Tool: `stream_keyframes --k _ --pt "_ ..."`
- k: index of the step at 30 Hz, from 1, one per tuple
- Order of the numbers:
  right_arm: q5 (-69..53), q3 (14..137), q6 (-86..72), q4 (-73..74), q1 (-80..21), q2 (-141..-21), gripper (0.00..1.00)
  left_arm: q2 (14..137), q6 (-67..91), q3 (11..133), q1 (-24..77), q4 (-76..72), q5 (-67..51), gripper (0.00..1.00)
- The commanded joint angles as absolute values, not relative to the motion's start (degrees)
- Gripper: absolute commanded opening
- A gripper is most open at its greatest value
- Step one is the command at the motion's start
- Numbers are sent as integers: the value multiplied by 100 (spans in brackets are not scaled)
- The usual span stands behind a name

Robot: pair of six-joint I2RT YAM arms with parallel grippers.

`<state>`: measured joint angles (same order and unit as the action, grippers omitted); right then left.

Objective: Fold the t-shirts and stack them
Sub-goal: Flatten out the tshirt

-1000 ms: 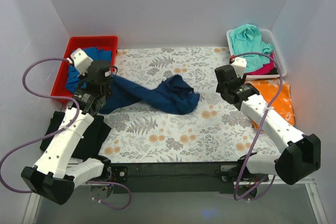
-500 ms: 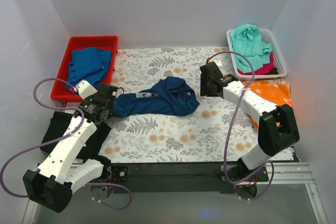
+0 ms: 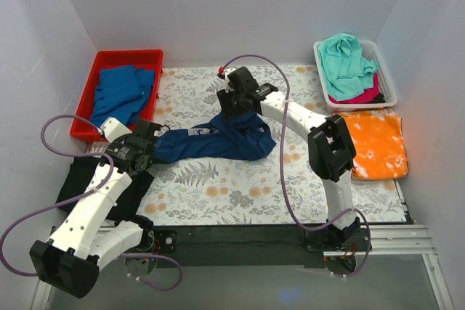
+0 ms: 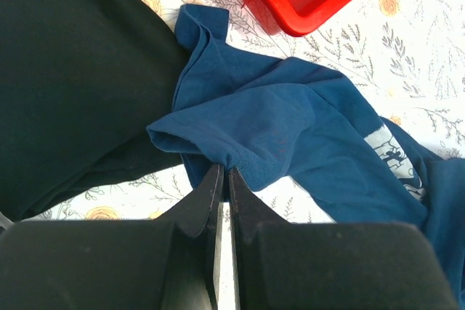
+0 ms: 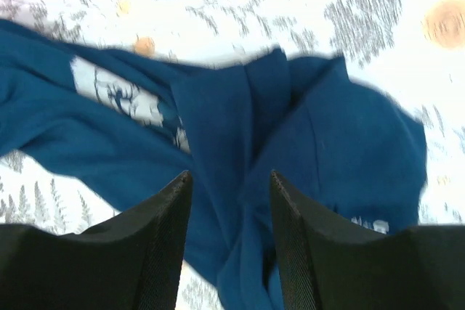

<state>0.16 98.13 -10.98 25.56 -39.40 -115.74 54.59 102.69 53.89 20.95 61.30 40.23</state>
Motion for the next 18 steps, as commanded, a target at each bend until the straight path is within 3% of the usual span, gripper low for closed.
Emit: stream_keyframes --k 1,13,15,18 --pt "-351 10686 -668 2768 -3920 -12180 52 5423 10248 5388 2074 6109 3894 0" --pt "-589 11145 -686 2936 -3929 -13192 49 5432 9949 5370 2074 5950 3718 0" --pt "-466 11013 -721 2936 -3929 -13131 45 5423 9967 5335 2074 5941 3709 0" --pt "-273 10811 -799 2944 -3929 -13009 21 5405 9984 5309 2074 5924 3726 0"
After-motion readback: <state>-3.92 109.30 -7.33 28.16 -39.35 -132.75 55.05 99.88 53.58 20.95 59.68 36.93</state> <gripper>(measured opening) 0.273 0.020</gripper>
